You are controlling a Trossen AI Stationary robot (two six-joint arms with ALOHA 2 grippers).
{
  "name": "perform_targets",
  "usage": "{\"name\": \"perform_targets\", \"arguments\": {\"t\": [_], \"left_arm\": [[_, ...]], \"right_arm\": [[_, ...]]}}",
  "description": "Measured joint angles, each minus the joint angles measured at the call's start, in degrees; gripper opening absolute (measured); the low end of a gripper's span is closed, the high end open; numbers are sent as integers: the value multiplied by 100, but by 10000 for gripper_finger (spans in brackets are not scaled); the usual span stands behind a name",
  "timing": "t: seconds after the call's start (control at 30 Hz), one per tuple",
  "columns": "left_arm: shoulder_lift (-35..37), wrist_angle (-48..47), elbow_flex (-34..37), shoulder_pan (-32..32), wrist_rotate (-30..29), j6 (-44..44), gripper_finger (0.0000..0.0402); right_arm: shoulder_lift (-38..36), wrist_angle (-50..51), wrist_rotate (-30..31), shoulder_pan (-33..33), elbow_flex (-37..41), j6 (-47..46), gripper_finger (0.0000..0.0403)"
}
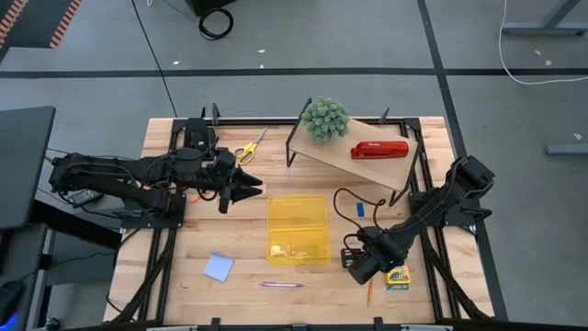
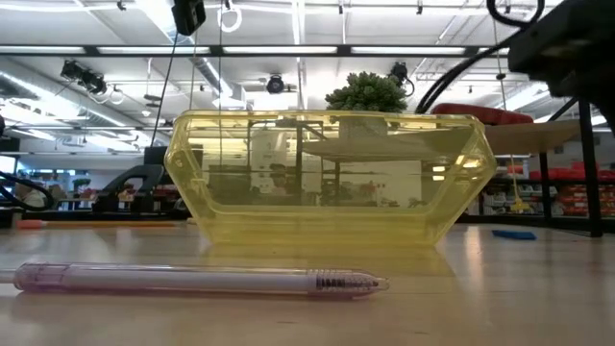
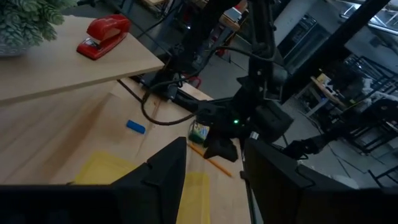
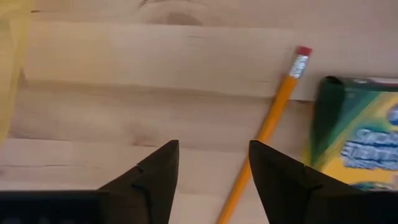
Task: Pack school essentials
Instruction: Put the right pencil into the supply box
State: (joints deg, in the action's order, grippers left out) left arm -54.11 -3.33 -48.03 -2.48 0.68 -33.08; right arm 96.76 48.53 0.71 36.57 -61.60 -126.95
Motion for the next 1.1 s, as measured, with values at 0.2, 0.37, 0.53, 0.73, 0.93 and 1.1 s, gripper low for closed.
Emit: {"name": "perform_targets", "arguments": {"t": [0.2,0.37,0.53,0.73,0.93,1.1], "left_arm": [[2,2,0,0,50,-182,173],[2,3,0,-1,71,-227,172],[2,6,0,2,68,-225,173],[2,6,0,2,68,-225,172],[4,6,0,2,68,-227,173],[4,6,0,0,68,-229,172]], "right_arm": [[-253,-124,-216,-182,510,-5,205],[-717,-152,-247,-290,945,-21,225],[-1114,-256,-313,-376,1376,-60,235],[-1230,-858,-375,-421,1770,-86,228],[-1229,-955,-466,-421,2002,-106,219],[-1229,-1037,-480,-421,2159,-126,215]]}}
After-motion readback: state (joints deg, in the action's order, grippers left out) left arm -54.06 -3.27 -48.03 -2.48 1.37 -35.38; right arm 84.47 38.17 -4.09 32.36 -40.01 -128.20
